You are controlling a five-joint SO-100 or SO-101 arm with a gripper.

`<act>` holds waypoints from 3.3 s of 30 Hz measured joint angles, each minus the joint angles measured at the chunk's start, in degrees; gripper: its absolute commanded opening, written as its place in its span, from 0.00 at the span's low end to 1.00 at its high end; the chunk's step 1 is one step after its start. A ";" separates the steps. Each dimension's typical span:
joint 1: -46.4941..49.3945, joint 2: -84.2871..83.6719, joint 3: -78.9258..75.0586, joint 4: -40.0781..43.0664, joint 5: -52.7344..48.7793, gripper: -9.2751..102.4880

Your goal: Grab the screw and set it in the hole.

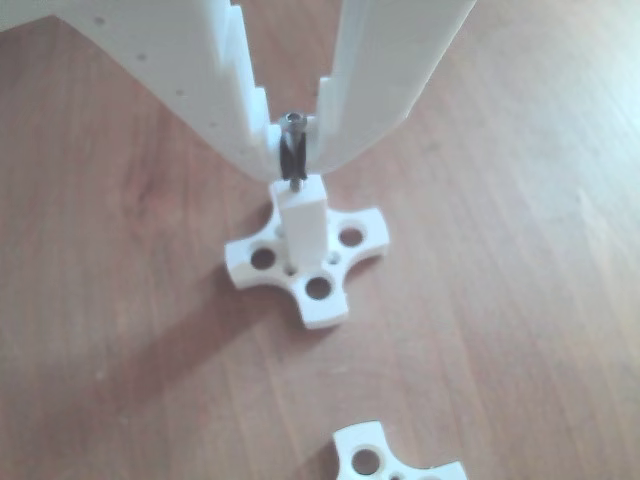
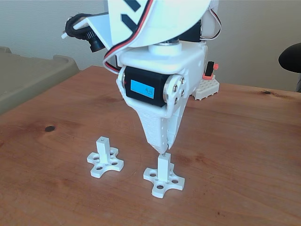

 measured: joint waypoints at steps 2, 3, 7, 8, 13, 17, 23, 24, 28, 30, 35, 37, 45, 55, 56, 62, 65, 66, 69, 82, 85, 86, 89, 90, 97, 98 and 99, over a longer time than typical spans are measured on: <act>0.00 0.00 0.00 0.00 0.00 0.04; 0.00 0.00 0.00 0.00 0.00 0.04; 0.00 0.00 0.00 0.00 0.00 0.04; 0.00 0.00 0.00 0.00 0.00 0.04; 0.00 0.00 0.00 0.00 0.00 0.04; 0.00 0.00 0.00 0.00 0.00 0.04; -0.18 -0.26 0.00 0.00 0.00 0.04; -0.18 -0.26 0.00 0.00 0.00 0.04; -0.26 -0.26 0.00 0.00 0.00 0.04; -0.26 -0.26 0.00 0.00 0.00 0.04; -0.26 -0.26 0.00 0.00 0.00 0.04; -0.26 -0.53 -0.09 0.00 0.00 0.04; -0.26 -1.23 -1.14 0.00 0.00 0.04; -0.26 -1.23 -1.14 0.00 0.00 0.04; -0.26 -1.23 -1.14 0.00 0.00 0.04; 0.18 -1.23 -1.14 0.00 0.00 0.04; 0.18 -1.23 -1.14 0.00 0.00 0.04; 0.18 -1.23 -1.14 0.00 0.00 0.04; 0.18 -1.23 -1.14 0.00 0.00 0.04; 0.35 -1.32 -1.41 0.09 0.00 0.04; 0.35 -1.32 -1.58 0.09 0.00 0.04; 0.35 -1.32 -1.76 0.09 0.00 0.04; 0.35 -1.32 -1.76 0.09 0.09 0.04; 0.35 -1.32 -1.76 0.09 0.09 0.04; 0.35 -1.41 -1.93 0.62 0.09 0.04; 0.35 -1.41 -2.20 0.88 0.09 0.04; 0.44 -1.41 -2.46 1.23 0.09 0.04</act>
